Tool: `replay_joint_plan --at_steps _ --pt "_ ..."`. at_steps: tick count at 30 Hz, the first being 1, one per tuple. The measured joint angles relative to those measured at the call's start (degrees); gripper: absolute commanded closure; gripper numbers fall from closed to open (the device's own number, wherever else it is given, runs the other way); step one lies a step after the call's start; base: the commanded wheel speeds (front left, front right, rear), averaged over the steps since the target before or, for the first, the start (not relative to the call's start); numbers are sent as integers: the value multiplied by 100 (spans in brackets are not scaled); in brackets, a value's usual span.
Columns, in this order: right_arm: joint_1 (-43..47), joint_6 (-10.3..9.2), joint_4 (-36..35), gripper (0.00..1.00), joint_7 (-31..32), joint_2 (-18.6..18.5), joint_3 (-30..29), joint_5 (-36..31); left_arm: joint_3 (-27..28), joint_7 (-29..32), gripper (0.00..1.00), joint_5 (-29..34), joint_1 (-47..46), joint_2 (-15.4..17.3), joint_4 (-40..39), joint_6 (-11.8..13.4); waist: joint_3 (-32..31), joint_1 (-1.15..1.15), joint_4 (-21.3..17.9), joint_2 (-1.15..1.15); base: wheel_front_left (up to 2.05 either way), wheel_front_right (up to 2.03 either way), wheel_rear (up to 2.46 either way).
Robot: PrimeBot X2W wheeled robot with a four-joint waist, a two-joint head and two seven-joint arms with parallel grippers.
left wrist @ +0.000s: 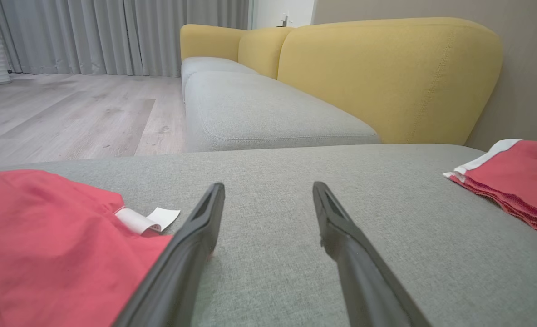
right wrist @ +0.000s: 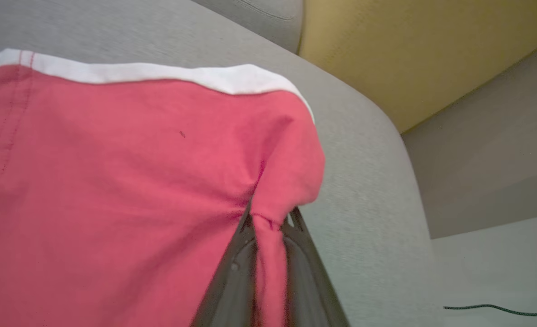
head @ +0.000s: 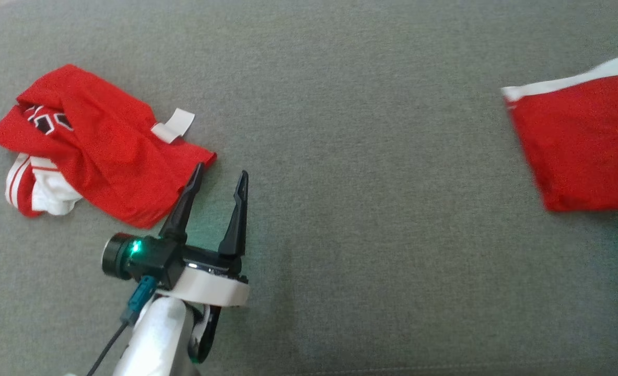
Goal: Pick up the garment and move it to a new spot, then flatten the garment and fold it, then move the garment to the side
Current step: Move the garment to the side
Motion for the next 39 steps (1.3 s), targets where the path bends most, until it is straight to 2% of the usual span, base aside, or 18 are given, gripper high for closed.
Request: replay_joint_plan --at_steps 5,13,20,21,22,23,28,31,36,39 --pt "-280 0 400 100 -260 -265 -423 -146 11 0 0 3 -36 0 -12 -7 145 0 109 0 0 0 0" --pt "-495 0 855 100 -498 -197 -887 -634 122 0 0 53 -36 0 -5 -52 206 0 133 0 0 0 0" --pt "-615 0 1043 100 -630 -34 -1054 -829 122 0 0 53 -37 -1 18 -53 151 -1 105 0 0 0 0" --pt "-619 0 1060 76 -649 1 -1077 -851 122 0 0 53 -37 -1 25 -53 137 -1 103 0 0 0 0" --pt "-619 0 1068 7 -702 37 -1098 -853 122 0 0 53 -37 -1 34 -53 119 0 100 0 0 0 0" --pt "-625 0 1083 0 -724 90 -1155 -840 122 0 0 53 -37 -2 46 -53 97 -1 98 0 0 0 0" --pt "-687 -1 902 0 -970 403 -1206 -843 129 0 0 53 -12 -2 88 -52 -112 -1 73 0 0 0 0" --pt "-683 -1 598 0 -1215 722 -1131 -704 129 0 0 51 19 -1 90 -51 -301 -1 44 0 0 0 0" --pt "-611 0 -238 0 -1564 1379 -776 -296 138 0 0 51 210 -1 66 -49 -630 -1 -29 0 0 0 0" --pt "-260 -1 -792 0 -1712 1775 -682 49 148 0 0 48 337 -1 55 -49 -825 -2 -73 0 0 0 0"
